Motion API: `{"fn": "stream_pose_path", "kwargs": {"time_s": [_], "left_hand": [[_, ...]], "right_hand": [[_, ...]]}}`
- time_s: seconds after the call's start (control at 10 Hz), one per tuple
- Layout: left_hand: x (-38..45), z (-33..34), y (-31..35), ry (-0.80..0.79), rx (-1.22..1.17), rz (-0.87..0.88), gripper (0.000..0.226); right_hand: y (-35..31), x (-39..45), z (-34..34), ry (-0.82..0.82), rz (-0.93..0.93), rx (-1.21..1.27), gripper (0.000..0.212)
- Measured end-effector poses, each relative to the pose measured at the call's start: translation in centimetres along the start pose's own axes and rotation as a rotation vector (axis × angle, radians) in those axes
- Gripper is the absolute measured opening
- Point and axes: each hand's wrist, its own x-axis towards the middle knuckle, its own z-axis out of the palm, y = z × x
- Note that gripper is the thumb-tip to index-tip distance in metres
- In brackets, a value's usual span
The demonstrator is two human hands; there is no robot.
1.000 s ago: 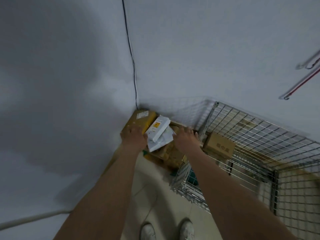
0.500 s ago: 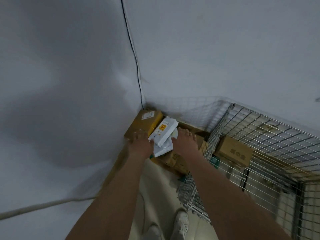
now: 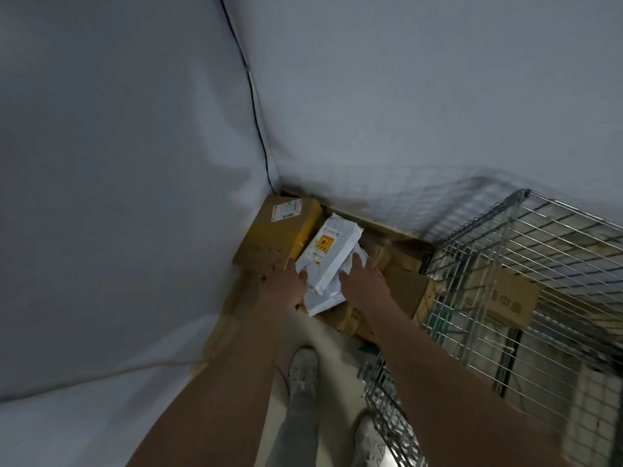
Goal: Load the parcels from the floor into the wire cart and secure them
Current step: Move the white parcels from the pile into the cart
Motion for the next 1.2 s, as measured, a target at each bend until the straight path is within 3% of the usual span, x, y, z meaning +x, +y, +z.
{"fn": "stream_pose_path", "kwargs": {"time_s": [0.1,0.2,0.3,0.4,0.6,0.7,1.0,1.1,1.2], "left_hand": [[5.7,1.0,-0.4,-0.063,-0.038,-0.001,0.060],[12.4,3.0,-1.2,-0.053,-0.086,-0.020,0.066],[17.0,4.2,-0.8,-0.075,-0.144,-0.001,0.058],[19.1,4.1,0.7,-0.063,-0.210,0.056,0.044],[24.2,6.0,1.4,-0.104,-0.311,0.058,0.039],[26.1,7.1,1.5,-0.115,-0.326,0.049,0.039],[27.5,7.9,1.3,-0.125,-0.496,-0.004,0.045],[26.2,7.1,0.9,-0.130,-0.596,-0.004,0.050],[23.0,5.1,1.3,-0.133,-0.706,-0.044,0.039]], "right_hand": [[-0.5,4.3,1.5,-0.003,0.031,0.104,0.061],[0.5,10.4,4.3,-0.080,0.003,-0.005,0.052],[0.7,14.2,6.1,-0.056,0.082,0.125,0.052],[0.1,17.8,7.5,-0.017,0.152,0.277,0.060],[-0.4,21.9,9.4,0.022,0.278,0.504,0.071],[0.1,23.2,9.9,0.032,0.305,0.543,0.066],[-0.1,24.0,9.8,0.036,0.355,0.605,0.066],[-0.1,22.6,8.4,0.028,0.343,0.642,0.056],[-0.6,20.2,5.6,0.022,0.320,0.707,0.052]]}}
